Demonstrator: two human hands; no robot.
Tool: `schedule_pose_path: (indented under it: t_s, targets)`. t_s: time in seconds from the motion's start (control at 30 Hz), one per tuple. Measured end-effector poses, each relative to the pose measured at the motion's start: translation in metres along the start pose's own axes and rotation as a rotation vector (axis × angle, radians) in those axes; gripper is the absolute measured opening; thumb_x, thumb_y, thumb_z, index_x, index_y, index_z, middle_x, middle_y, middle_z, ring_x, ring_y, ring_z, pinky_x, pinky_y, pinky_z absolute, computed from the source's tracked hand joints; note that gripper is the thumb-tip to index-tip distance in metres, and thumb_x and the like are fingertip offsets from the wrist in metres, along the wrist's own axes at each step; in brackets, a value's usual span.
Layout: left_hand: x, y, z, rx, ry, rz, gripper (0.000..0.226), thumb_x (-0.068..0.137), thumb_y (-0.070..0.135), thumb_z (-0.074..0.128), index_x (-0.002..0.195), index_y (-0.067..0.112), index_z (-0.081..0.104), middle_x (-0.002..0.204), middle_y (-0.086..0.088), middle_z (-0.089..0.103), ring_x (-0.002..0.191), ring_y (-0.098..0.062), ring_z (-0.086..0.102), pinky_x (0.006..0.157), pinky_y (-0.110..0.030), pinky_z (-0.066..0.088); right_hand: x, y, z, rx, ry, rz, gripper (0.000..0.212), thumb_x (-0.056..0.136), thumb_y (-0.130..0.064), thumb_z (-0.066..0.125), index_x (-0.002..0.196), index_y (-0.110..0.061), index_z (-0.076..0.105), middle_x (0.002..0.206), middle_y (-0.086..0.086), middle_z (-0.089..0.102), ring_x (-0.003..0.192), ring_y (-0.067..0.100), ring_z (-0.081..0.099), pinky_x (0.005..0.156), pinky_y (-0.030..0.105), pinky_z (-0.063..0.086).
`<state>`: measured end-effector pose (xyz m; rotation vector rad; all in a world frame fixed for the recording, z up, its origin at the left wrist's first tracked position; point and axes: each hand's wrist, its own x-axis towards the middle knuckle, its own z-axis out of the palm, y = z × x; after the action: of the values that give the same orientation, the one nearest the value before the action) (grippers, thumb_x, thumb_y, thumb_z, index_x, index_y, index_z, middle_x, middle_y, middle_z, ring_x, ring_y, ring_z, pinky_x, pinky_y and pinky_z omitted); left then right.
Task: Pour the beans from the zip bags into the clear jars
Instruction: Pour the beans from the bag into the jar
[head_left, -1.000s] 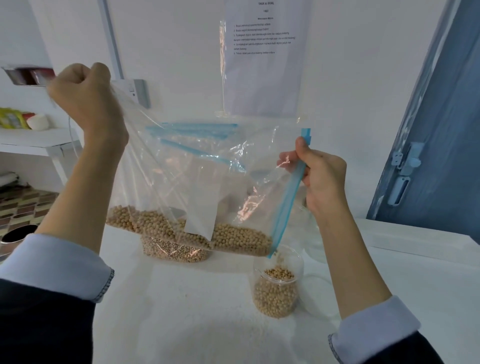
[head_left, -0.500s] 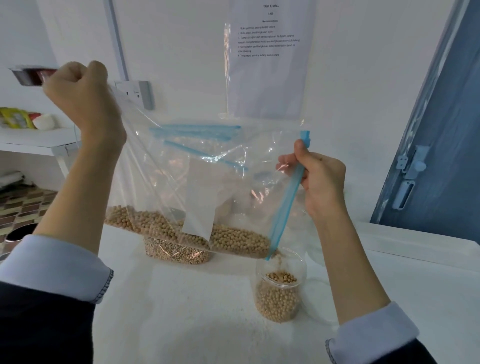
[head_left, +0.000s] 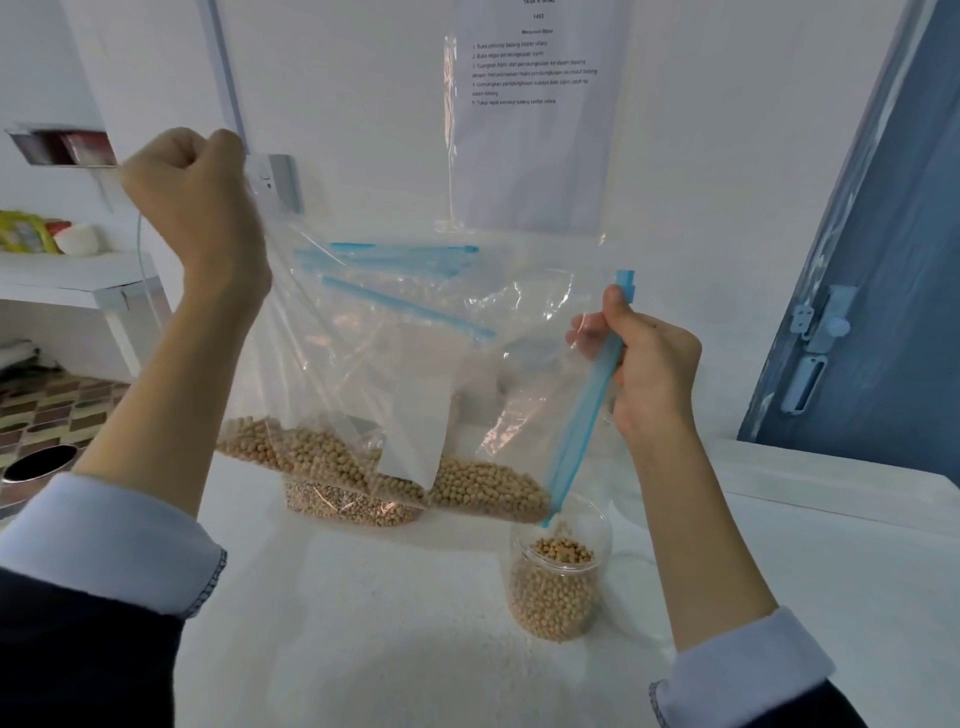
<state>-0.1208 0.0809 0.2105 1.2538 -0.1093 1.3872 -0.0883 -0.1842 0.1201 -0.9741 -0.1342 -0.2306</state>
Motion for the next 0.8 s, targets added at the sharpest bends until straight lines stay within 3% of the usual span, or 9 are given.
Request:
schedule_pose_path:
  t_s: [0.1, 0.23, 0.43, 0.8]
  targets:
    - [-0.0047, -0.0015, 0.0037, 0.028, -0.049, 0.035, 0.032, 0.052, 0.007, 0.047, 0.046, 0.018, 0.018, 0.052, -0.001, 0.008, 0.057, -0.026, 0.008, 0.053, -0.036, 0.009, -0.0016, 0.0014, 0.0012, -0.024, -0.003, 0.006, 0.026, 0.086, -0.01, 0.068, 0.064, 0.004, 0.064, 0.053, 0.008, 0.063, 0.051, 0.018, 0.062, 0.064, 0.031, 0.059]
    - [-0.0081, -0.0037, 0.0056, 0.091, -0.082, 0.046, 0.031, 0.053, 0.013, 0.049, 0.049, 0.015, 0.019, 0.056, -0.011, 0.011, 0.059, -0.038, 0.014, 0.054, -0.043, 0.013, 0.0002, 0.0007, -0.0014, -0.055, 0.02, 0.006, 0.025, 0.086, -0.013, 0.069, 0.067, 0.003, 0.065, 0.057, 0.009, 0.065, 0.053, 0.019, 0.064, 0.066, 0.03, 0.059]
    - [-0.0071, -0.0037, 0.0086, 0.065, -0.067, 0.038, 0.031, 0.053, 0.011, 0.048, 0.046, 0.017, 0.018, 0.051, -0.003, 0.008, 0.057, -0.038, 0.011, 0.053, -0.04, 0.01, -0.0015, 0.0007, -0.0034, -0.047, 0.037, 0.027, 0.025, 0.086, -0.012, 0.069, 0.067, 0.003, 0.064, 0.054, 0.007, 0.064, 0.052, 0.018, 0.063, 0.066, 0.03, 0.06]
    - [-0.003, 0.0004, 0.0047, 0.066, -0.062, 0.048, 0.031, 0.053, 0.008, 0.047, 0.049, 0.016, 0.016, 0.052, -0.005, 0.009, 0.057, -0.034, 0.012, 0.052, -0.038, 0.011, -0.0055, 0.0008, -0.0058, -0.028, 0.057, 0.022, 0.027, 0.086, -0.012, 0.069, 0.065, 0.003, 0.063, 0.054, 0.006, 0.064, 0.054, 0.019, 0.064, 0.066, 0.029, 0.059]
